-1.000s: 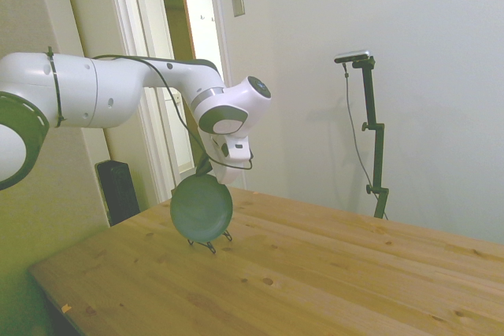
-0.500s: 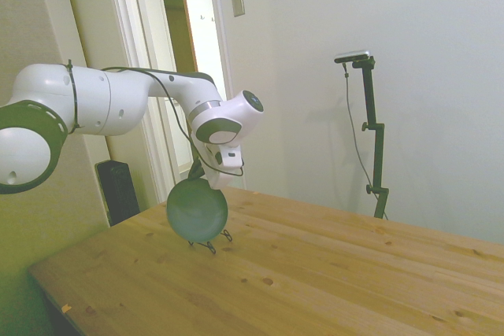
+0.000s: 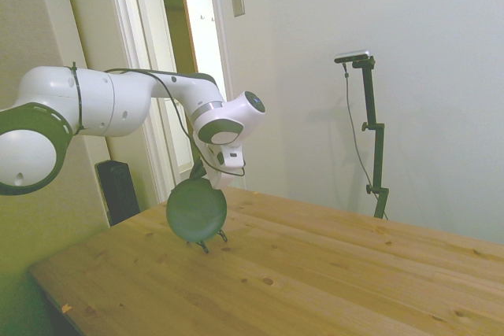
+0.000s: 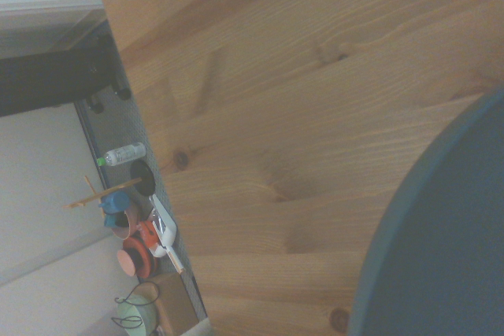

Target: Load the plate

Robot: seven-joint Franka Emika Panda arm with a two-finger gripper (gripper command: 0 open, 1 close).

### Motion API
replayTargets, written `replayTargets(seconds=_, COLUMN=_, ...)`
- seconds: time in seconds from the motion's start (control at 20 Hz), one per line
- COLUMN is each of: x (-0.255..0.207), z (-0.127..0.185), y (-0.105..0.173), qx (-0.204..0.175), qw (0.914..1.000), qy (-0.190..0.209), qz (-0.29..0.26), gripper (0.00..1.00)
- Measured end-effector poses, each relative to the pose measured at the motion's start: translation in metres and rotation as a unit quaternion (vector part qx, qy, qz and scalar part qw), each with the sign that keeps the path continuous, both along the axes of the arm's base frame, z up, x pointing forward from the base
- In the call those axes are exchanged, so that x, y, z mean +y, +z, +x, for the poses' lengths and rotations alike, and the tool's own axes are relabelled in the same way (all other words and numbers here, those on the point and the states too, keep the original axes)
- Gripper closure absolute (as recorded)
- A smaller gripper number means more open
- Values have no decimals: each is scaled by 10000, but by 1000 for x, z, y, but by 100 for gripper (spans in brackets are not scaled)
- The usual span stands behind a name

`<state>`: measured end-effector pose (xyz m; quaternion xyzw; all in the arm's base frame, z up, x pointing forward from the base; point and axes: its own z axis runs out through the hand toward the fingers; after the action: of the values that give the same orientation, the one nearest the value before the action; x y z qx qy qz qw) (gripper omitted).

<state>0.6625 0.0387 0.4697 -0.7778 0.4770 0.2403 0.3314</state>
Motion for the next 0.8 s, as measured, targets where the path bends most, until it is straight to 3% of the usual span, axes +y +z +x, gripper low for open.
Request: replayTargets(seconds=0.8, x=-7, z=1, y=5, qx=-50, qw=10000, qy=18, qz=-73, gripper=0)
